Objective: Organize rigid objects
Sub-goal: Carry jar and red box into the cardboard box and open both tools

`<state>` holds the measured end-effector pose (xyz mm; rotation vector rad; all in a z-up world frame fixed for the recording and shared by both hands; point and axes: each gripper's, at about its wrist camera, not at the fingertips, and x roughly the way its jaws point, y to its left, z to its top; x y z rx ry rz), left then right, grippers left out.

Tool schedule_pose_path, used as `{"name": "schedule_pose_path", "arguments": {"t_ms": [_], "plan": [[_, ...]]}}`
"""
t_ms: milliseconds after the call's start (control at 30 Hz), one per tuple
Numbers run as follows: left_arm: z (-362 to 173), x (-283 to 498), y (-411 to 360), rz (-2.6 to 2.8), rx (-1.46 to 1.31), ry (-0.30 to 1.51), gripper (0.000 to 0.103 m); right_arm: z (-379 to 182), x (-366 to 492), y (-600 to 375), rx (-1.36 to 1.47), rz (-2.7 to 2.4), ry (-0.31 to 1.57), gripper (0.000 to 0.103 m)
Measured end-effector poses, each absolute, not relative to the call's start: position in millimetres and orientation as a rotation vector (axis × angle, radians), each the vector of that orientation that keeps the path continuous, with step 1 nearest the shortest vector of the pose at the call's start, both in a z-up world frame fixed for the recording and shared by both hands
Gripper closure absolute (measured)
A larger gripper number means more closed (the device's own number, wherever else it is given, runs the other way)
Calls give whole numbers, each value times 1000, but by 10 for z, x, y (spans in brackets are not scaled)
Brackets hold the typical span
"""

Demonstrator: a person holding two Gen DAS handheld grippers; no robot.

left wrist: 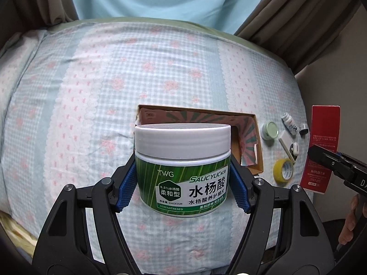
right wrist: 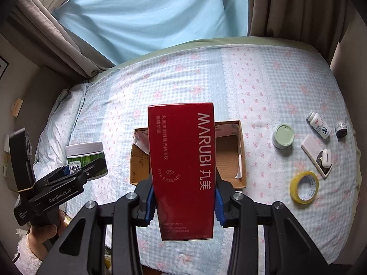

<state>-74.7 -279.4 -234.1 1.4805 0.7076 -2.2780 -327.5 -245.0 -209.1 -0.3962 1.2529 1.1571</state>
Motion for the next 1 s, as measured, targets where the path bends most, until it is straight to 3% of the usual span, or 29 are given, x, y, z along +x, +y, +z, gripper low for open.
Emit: {"name": "schedule_pose_path", "arguments": {"t_ms": [333, 633, 800, 1000], "plan": [[-3411, -1327, -3118, -2218, 1662, 712, 35, -3049, -3341, -1812, -654, 1101, 1300, 65], [-4310, -1623, -2984, -2139, 1904, 549, 35, -4011, -3505, -1500, -1047, 1205, 1215, 65], [-4423, -1738, -2759, -2189, 1917, 341, 35, -4323, -3564, -1473, -1118, 1241, 1218, 65], [-4490, -1869, -2679, -2227, 1943, 310, 35, -4420, -3527, -1542, -1109, 1247, 1231, 65]]}}
